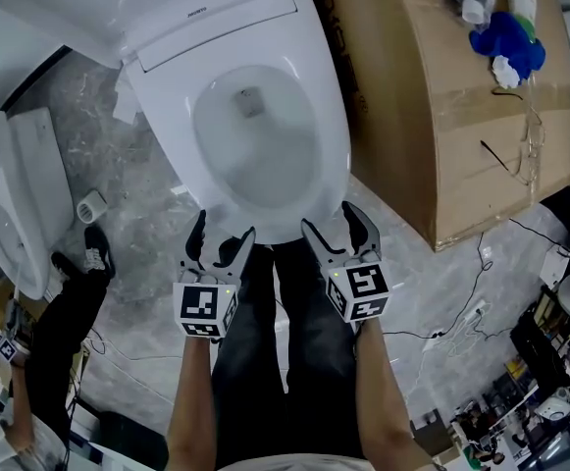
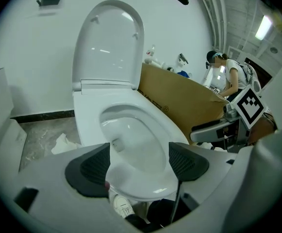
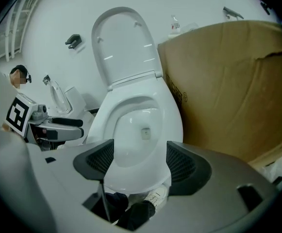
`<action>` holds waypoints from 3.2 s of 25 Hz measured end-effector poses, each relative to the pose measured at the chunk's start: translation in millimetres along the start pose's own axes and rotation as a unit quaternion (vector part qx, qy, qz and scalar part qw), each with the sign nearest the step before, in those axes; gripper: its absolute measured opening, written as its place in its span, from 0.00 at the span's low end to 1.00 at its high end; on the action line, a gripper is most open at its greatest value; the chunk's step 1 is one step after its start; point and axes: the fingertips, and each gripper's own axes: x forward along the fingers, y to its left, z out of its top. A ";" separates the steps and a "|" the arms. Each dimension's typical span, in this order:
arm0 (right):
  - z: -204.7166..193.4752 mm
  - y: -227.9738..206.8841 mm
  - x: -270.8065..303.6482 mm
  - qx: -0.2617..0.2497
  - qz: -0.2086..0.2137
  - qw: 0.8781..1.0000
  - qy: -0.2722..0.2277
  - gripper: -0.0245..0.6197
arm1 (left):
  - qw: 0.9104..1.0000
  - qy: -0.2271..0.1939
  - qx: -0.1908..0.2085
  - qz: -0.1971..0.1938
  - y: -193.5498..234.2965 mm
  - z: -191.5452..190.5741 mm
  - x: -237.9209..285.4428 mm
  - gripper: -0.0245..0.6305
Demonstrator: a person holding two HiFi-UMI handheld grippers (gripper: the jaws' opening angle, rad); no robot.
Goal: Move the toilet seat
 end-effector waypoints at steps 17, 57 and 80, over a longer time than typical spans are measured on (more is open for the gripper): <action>-35.5 -21.0 29.6 0.049 -0.026 0.998 0.026 0.65 | 0.997 0.047 -0.064 0.024 26.4 -51.5 20.9 0.69; -50.6 -31.2 46.4 0.110 0.021 0.993 0.050 0.67 | 0.990 0.074 -0.117 0.010 28.7 -66.8 33.2 0.69; -11.7 -14.6 -1.3 0.106 0.036 0.994 0.008 0.66 | 0.991 0.041 -0.124 0.009 17.3 -26.3 -3.5 0.69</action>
